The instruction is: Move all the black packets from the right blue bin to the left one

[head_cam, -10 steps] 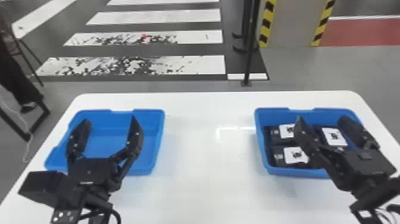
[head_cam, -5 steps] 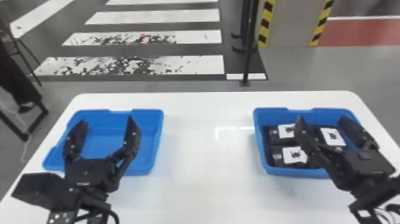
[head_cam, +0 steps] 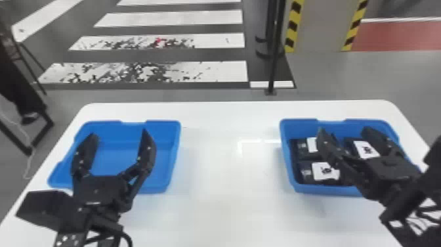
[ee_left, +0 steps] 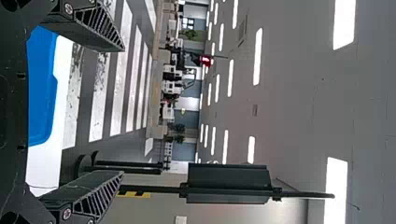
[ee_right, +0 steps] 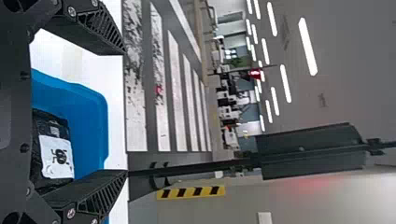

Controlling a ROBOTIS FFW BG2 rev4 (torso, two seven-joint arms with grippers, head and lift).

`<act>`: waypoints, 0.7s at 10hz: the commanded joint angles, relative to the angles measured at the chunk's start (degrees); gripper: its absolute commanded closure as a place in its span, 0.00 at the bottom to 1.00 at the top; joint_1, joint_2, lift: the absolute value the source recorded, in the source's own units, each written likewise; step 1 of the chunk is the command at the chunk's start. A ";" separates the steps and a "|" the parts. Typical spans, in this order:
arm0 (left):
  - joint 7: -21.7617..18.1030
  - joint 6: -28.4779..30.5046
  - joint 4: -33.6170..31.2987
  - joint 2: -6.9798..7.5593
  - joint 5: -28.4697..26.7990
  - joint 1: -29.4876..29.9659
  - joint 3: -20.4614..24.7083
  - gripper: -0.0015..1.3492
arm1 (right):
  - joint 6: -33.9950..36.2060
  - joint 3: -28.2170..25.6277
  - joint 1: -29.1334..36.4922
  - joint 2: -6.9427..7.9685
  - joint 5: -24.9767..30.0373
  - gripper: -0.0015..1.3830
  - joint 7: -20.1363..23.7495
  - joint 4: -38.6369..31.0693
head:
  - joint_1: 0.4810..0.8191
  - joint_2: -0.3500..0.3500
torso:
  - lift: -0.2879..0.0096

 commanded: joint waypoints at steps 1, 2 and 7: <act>0.00 0.13 0.00 0.09 -0.22 0.03 -0.08 0.09 | 15.42 -0.46 -5.65 -1.11 0.18 0.09 0.42 -0.26 | 0.63 0.61 | 0.40; 0.00 -0.01 0.14 0.09 -0.22 0.03 -0.08 0.09 | 23.43 -1.94 -8.46 -1.03 0.98 0.09 2.18 0.73 | 0.63 0.61 | 0.40; 0.00 -0.15 0.28 0.09 -0.68 0.03 -0.08 0.09 | 41.71 -2.40 -12.26 -0.59 3.60 0.12 -0.02 0.02 | 0.63 0.57 | 0.40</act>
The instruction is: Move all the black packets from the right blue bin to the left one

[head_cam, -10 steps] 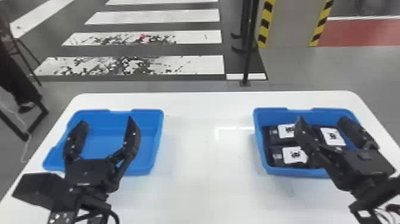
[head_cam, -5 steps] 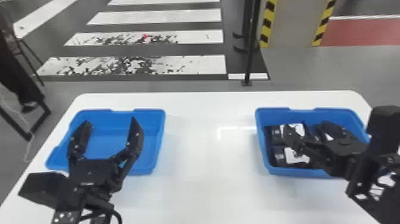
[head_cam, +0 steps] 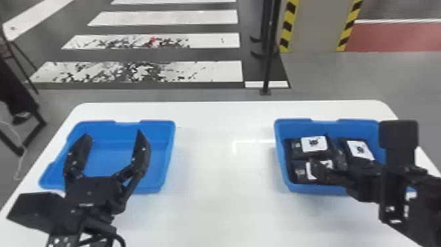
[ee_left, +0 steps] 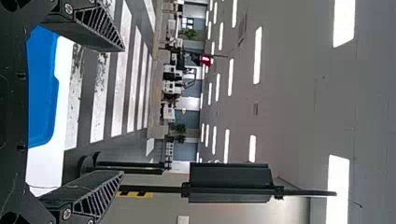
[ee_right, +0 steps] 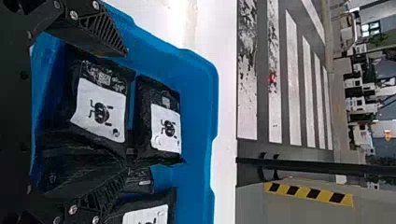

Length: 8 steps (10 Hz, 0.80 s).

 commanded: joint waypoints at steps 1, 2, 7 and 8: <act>0.00 -0.04 0.00 0.00 -0.04 0.00 -0.05 0.09 | 2.30 0.00 -0.48 0.04 0.48 0.13 -1.07 -0.34 | 0.63 0.56 | 0.40; 0.00 -0.04 0.00 0.00 -0.04 0.00 -0.05 0.09 | 3.28 0.00 -1.32 0.04 0.71 0.14 -1.60 0.22 | 0.63 0.55 | 0.40; 0.00 -0.60 0.28 0.00 -0.04 0.00 -0.05 0.09 | 4.27 0.00 -4.83 0.22 0.71 0.16 -2.48 6.41 | 0.63 0.52 | 0.40; 0.00 -0.74 0.42 0.00 -0.04 0.00 -0.05 0.09 | 4.27 0.00 -5.12 0.22 0.25 0.17 -2.48 7.25 | 0.63 0.51 | 0.40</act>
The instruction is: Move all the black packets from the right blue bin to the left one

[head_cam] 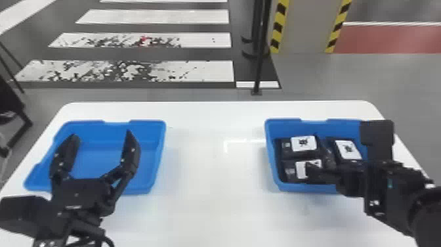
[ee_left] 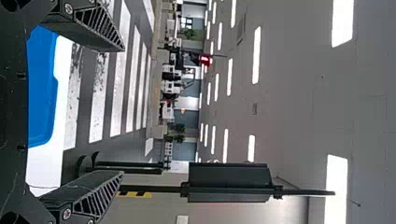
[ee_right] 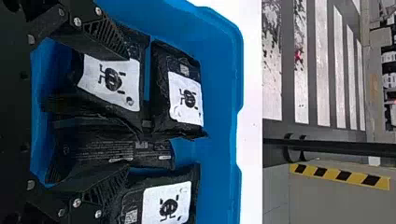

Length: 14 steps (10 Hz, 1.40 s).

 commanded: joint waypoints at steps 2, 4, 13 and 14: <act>0.00 -0.38 0.21 0.00 0.00 0.03 -0.02 0.09 | 0.00 0.45 -0.46 0.08 -1.41 0.28 0.09 1.56 | 0.63 0.52 | 0.40; 0.00 -0.53 0.21 0.00 0.00 -0.11 0.09 0.09 | -0.98 1.60 -1.58 0.08 -1.64 0.46 1.58 3.25 | 0.63 0.54 | 0.40; 0.09 -3.06 1.05 0.00 0.92 -0.25 -0.13 0.09 | -18.28 -2.29 4.32 0.52 -12.83 0.86 3.78 4.52 | 0.63 0.60 | 0.40; 0.09 -3.34 1.05 0.00 1.94 -0.39 -0.48 0.09 | -19.41 -3.66 5.59 0.69 -13.52 0.86 3.69 2.27 | 0.63 0.59 | 0.40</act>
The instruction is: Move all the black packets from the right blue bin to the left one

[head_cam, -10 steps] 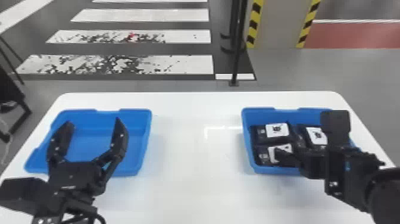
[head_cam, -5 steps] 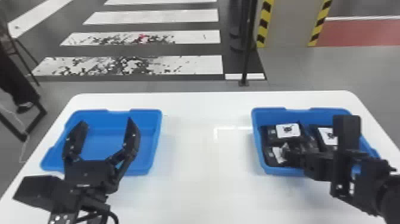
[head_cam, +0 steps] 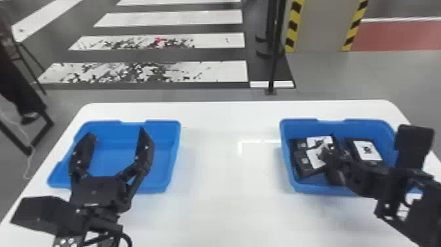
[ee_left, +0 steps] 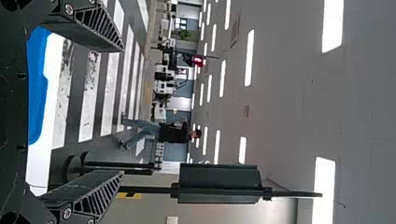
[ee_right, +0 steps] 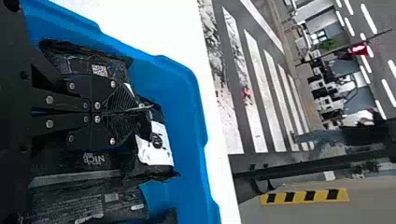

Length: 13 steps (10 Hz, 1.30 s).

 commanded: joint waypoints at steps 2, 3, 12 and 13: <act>0.00 -0.16 0.56 0.53 4.99 -0.37 -1.81 0.09 | -2.58 -2.32 2.63 -0.02 -3.64 0.86 0.37 -6.40 | 0.63 0.57 | 0.40; 0.00 -0.30 0.71 0.88 7.51 -0.51 -2.84 0.09 | -3.71 -2.32 2.35 -0.19 -9.12 0.86 2.30 -5.56 | 0.63 0.57 | 0.40; -1.14 -1.85 0.71 7.03 24.30 -6.84 -22.04 0.15 | -5.39 10.14 -10.03 -2.21 -26.26 0.86 17.15 8.78 | 0.63 0.63 | 0.40; -1.14 -1.15 0.99 7.12 24.42 -7.12 -22.38 0.15 | -5.68 11.85 -10.45 -2.21 -27.17 0.86 17.24 8.78 | 0.63 0.63 | 0.40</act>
